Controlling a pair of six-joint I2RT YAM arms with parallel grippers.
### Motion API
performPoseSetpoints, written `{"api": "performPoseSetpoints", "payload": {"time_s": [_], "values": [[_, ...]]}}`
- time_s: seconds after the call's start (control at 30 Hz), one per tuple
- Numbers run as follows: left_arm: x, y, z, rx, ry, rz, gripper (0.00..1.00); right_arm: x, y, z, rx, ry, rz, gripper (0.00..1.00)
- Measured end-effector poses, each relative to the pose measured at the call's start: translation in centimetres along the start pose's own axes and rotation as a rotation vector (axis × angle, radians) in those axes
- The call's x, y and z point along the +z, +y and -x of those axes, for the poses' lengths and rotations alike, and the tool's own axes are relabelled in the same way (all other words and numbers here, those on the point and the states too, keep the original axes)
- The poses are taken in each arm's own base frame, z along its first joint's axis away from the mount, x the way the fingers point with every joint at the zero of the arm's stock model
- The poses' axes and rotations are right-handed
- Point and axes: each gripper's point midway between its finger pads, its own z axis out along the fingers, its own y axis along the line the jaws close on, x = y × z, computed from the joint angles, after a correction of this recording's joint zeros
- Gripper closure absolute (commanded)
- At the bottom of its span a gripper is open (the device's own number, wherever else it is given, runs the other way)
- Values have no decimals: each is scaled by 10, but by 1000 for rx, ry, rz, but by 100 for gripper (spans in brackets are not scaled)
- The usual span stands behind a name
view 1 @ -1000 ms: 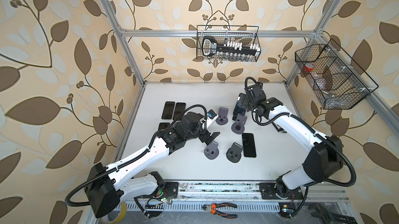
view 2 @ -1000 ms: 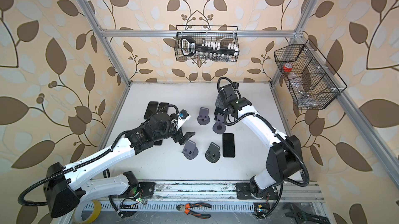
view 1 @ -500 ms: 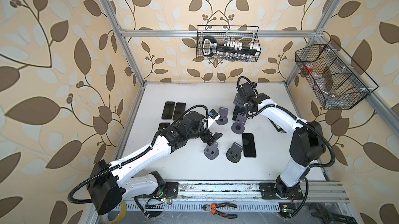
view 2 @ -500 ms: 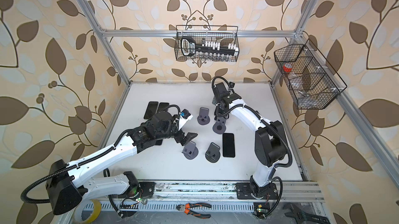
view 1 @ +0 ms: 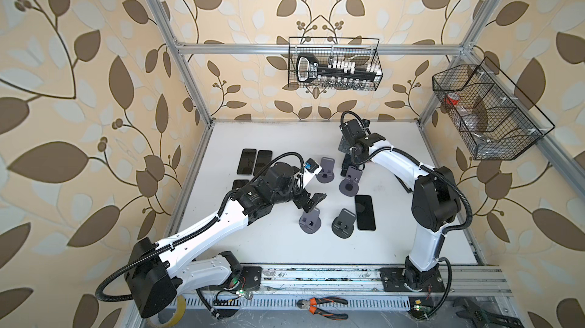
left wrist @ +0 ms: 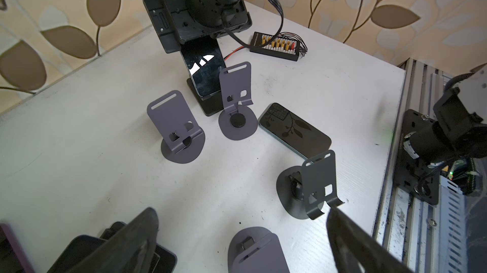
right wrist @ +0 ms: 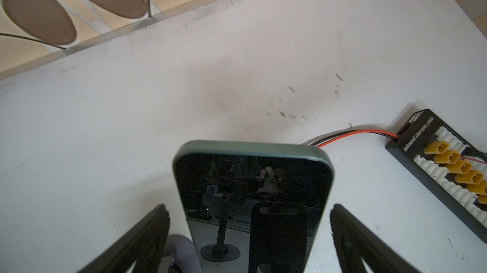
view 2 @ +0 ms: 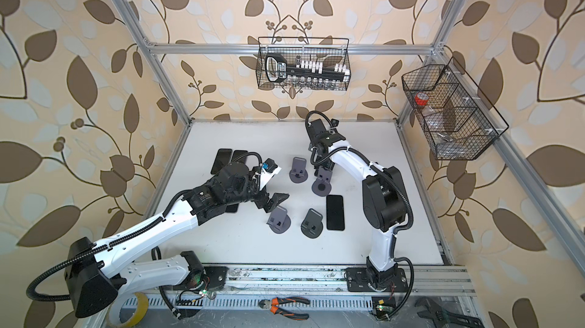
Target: Remove the phone from the phone stand
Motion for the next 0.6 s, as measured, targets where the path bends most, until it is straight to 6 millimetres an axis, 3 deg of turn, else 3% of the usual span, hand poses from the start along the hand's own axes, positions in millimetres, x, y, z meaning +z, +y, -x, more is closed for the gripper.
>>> {"api": "performPoseSetpoints", "payload": {"time_s": [0.6], "values": [[0,0,-1,-1,6,0,1,9,4,6,-21,-21,-27,9]]}}
